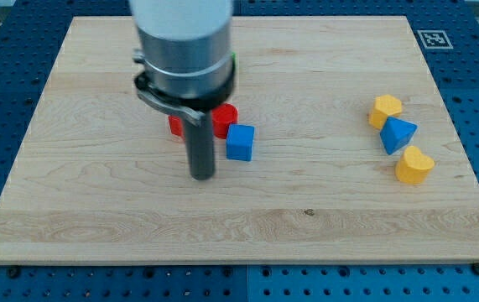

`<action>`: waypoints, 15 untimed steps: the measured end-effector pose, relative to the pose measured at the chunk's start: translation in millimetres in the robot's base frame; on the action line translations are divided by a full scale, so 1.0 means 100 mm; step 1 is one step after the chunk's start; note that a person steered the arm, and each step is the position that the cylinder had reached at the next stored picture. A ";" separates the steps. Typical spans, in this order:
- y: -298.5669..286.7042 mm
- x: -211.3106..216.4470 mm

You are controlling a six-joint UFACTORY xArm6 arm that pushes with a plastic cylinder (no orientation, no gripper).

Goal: Push the red circle towards the top center

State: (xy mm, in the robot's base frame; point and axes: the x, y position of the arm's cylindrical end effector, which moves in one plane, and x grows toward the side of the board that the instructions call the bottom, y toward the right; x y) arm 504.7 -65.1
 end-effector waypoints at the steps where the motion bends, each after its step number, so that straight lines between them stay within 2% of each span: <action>1: -0.17 -0.39; 3: -0.17 -0.43; 5: 0.82 -0.65; 9: 1.55 -0.57; 12: 1.46 -0.58; 15: 1.46 -0.85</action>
State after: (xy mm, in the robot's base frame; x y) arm 420.1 80.8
